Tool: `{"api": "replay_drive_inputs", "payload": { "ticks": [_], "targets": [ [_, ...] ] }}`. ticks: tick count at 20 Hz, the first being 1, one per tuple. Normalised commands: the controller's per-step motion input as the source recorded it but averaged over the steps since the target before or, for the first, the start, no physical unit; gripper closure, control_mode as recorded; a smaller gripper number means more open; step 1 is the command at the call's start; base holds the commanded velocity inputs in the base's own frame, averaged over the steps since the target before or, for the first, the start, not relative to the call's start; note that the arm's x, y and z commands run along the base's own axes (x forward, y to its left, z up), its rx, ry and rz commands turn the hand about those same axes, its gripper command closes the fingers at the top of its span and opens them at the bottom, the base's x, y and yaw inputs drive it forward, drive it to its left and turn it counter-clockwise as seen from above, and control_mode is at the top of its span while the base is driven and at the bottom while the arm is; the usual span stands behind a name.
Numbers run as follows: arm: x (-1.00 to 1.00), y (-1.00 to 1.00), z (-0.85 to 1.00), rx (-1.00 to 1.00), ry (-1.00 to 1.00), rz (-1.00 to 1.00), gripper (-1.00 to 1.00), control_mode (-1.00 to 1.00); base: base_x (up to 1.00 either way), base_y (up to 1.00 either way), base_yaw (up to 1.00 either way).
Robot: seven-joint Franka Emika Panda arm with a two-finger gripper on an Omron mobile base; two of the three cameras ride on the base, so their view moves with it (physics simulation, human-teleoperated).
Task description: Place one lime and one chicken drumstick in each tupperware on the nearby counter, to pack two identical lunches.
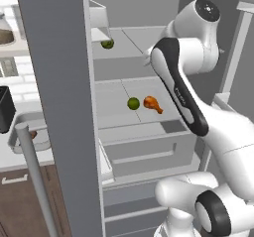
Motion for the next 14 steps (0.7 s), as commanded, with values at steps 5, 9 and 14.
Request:
{"api": "replay_drive_inputs", "payload": {
  "ticks": [5, 9, 14],
  "targets": [
    [0.36, 0.99, 0.09, 0.28, -0.07, -0.09, -1.0, -1.0, 0.0, 0.0, 0.0],
    [0.71, 0.85, 0.13, 0.24, -0.01, -0.14, -1.0, -1.0, 0.0, 0.0, 0.0],
    [0.67, 0.21, 0.46, 0.01, 0.16, -0.02, -1.0, -1.0, 0.0, 0.0, 0.0]
  ]
}}
